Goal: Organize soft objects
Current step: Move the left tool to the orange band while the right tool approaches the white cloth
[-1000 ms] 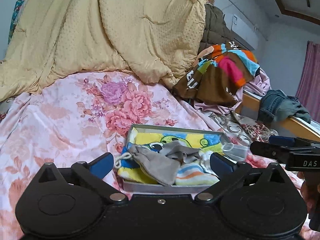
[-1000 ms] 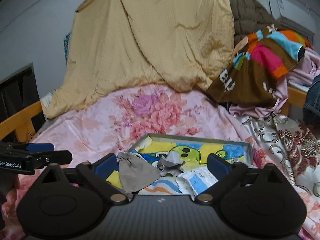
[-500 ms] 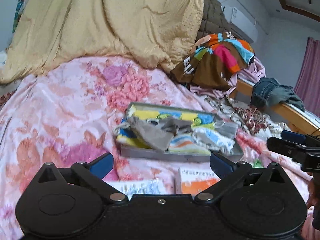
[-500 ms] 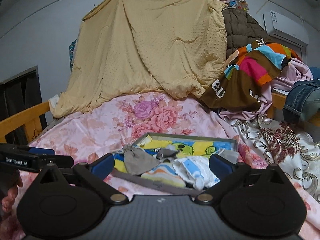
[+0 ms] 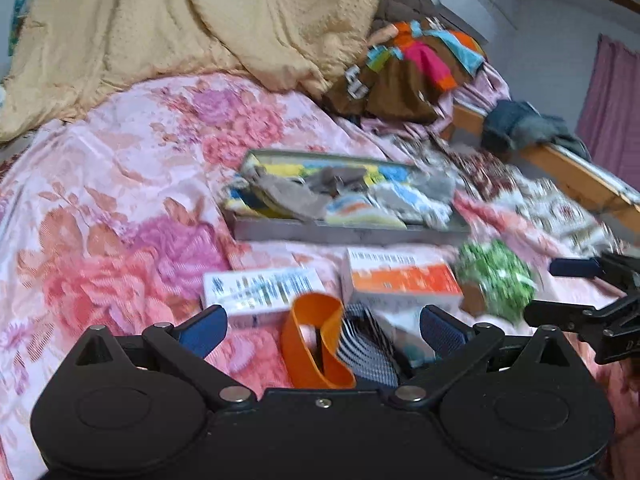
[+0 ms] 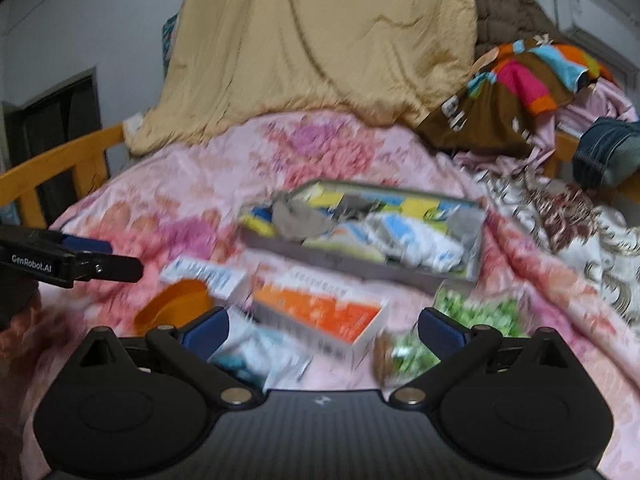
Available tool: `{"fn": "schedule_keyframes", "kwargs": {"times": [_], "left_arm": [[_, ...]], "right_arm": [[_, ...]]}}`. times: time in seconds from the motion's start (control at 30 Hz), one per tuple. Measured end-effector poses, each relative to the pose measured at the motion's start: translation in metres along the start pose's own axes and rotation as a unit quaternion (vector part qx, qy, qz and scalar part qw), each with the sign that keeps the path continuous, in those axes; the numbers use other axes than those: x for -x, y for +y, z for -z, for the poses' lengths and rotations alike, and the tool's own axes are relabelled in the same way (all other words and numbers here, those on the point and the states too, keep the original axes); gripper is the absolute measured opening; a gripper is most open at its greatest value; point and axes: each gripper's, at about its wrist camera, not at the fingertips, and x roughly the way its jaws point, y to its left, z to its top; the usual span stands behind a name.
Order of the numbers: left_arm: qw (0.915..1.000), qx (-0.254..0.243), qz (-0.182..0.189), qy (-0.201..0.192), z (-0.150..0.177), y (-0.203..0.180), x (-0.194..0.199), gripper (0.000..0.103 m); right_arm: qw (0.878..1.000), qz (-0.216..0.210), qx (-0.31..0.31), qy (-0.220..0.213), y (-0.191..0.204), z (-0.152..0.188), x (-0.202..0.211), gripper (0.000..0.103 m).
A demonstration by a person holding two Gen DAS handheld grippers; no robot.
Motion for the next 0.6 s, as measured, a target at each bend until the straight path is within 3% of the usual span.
{"fn": "schedule_keyframes", "kwargs": {"times": [0.33,0.6], "left_arm": [[0.9987,-0.023,0.023,0.038,0.017,-0.009,-0.007,0.102],[0.9971,-0.025,0.018,0.069,0.025,-0.011,-0.02,0.102]], "right_arm": [[0.996,-0.052,0.022,0.074,0.013,0.02,-0.02,0.103],[0.991,-0.061,0.02,0.115,0.013,0.03,-0.033,0.103]]}}
